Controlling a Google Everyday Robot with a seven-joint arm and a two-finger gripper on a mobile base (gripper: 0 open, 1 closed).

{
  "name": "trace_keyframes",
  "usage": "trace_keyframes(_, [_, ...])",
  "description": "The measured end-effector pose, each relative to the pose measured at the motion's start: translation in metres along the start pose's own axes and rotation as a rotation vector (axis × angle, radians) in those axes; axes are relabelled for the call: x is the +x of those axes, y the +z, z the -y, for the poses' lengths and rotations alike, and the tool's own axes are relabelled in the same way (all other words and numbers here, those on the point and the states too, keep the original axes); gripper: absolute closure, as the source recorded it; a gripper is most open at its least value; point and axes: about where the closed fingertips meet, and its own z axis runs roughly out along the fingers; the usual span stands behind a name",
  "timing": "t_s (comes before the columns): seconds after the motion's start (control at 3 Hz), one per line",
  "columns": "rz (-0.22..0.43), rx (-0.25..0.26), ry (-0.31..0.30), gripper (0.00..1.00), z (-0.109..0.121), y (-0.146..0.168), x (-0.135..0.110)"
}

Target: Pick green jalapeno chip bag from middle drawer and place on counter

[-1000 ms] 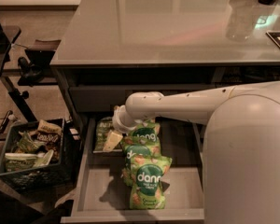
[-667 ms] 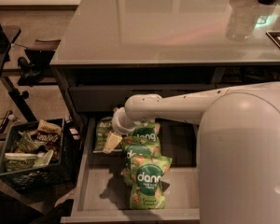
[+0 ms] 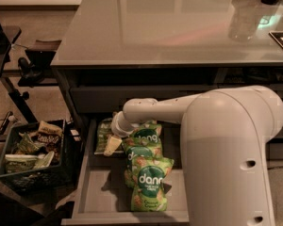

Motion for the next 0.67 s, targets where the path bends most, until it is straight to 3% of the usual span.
trace_keyframes(0.67, [0.013, -0.033, 0.009, 0.00, 0.009, 0.043, 0.016])
